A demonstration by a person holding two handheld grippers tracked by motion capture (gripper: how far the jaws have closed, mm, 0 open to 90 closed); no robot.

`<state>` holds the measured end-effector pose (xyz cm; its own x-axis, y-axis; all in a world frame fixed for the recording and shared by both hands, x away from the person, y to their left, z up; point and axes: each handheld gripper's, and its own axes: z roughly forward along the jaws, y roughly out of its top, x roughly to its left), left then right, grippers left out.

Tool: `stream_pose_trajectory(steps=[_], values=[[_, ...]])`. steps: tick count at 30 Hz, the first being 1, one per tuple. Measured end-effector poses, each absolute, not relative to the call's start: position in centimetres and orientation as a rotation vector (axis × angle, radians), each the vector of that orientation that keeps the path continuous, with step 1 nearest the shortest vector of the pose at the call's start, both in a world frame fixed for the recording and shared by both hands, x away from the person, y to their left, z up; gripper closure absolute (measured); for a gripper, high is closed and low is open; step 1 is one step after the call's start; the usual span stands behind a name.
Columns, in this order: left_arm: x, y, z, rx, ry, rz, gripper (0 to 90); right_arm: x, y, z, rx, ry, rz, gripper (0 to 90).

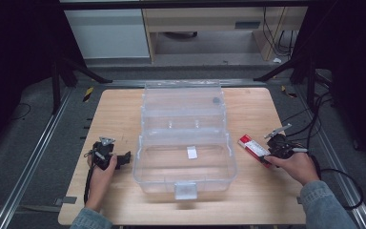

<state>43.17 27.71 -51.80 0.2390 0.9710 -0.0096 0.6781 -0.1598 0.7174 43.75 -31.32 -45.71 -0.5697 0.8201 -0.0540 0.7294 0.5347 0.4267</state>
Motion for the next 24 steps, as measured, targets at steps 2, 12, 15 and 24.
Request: stream_pose_trajectory(steps=[2, 12, 15, 24], values=[[43.17, 27.71, -51.81, 1.912, 1.505, 0.626, 0.0, 43.72, -31.37, -45.87, 1.304, 2.536, 0.516, 42.0], [43.17, 27.71, -51.81, 1.913, 1.505, 0.626, 0.0, 43.68, -31.55, -46.08, 1.307, 2.587, 0.472, 46.5], [43.17, 27.71, -51.81, 1.912, 1.505, 0.626, 0.0, 43.67, -31.54, -46.24, 1.299, 2.6, 0.454, 47.0], [43.17, 27.71, -51.81, 1.912, 1.505, 0.626, 0.0, 43.84, -31.45, -46.23, 1.294, 2.623, 0.428, 50.5]])
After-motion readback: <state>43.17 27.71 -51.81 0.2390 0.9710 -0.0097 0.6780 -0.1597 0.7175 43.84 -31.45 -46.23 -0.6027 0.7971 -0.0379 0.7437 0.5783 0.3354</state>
